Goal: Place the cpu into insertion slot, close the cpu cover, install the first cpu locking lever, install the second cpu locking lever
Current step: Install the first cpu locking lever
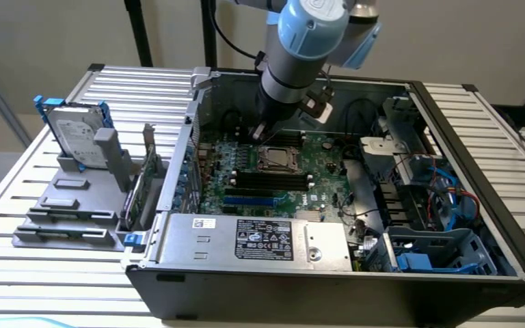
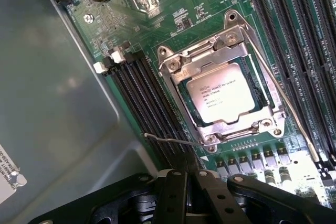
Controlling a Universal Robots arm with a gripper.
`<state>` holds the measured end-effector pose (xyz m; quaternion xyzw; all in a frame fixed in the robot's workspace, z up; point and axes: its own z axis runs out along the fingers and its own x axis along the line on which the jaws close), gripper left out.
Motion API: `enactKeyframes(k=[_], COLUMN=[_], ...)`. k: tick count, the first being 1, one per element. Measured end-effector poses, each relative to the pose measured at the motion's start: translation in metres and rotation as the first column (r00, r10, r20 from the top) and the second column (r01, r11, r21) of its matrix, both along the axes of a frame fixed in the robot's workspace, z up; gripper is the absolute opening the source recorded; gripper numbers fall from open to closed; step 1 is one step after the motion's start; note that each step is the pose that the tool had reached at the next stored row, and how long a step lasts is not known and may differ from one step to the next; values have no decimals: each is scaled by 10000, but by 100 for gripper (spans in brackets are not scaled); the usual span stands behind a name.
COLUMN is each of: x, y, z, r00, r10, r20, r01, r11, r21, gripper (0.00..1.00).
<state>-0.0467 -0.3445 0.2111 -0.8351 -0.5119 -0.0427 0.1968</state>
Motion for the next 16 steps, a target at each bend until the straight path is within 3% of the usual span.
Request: enactKeyframes(k=[4, 11, 16], x=[0, 0, 0], y=[21, 56, 69], z=[-20, -41, -53], r00=[10000, 10000, 10000], r10=[0, 1, 0], r20=[8, 9, 8], r01=[0, 0, 0], r11=[9999, 9997, 9994], r21=[-144, -238, -339], gripper=[11, 11, 11])
